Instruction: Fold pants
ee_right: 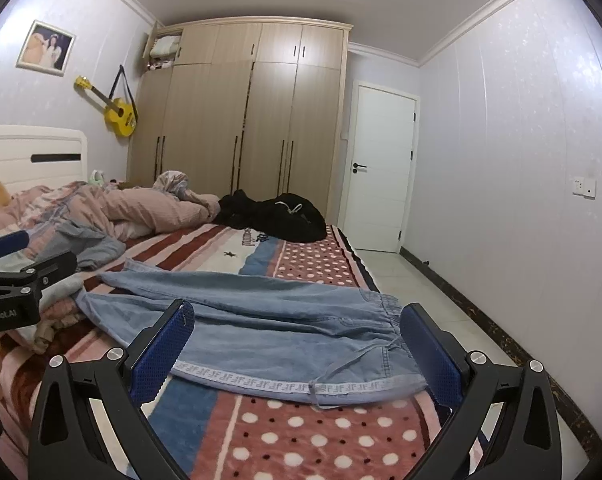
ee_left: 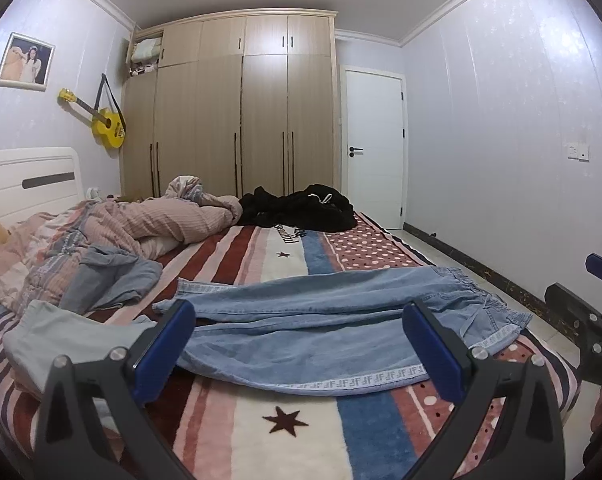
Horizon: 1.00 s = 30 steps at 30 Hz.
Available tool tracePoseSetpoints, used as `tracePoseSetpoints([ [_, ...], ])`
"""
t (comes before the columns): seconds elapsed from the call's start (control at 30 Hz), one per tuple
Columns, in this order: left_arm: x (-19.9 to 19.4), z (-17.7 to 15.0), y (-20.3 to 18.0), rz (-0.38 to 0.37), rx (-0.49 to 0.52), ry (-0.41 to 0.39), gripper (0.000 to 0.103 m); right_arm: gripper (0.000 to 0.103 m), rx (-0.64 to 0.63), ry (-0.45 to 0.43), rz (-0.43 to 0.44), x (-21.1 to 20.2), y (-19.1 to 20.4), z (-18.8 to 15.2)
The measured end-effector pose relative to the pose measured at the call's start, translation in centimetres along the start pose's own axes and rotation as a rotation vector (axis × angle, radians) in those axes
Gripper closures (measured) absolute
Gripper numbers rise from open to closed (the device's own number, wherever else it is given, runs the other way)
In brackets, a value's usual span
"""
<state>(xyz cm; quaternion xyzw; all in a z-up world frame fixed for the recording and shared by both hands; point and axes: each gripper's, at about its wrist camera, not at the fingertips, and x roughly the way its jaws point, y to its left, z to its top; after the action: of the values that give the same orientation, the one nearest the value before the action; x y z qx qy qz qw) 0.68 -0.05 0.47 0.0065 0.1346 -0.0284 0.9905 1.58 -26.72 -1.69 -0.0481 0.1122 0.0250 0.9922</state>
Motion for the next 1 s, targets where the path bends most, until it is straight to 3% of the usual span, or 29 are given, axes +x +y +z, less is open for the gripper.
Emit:
tracePoseSetpoints([
  [1.0,0.3,-0.4,1.0,0.026,-0.028,0.011,0.001,0.0,-0.025,-0.007,0.035,-0.1,1.2,0.4],
])
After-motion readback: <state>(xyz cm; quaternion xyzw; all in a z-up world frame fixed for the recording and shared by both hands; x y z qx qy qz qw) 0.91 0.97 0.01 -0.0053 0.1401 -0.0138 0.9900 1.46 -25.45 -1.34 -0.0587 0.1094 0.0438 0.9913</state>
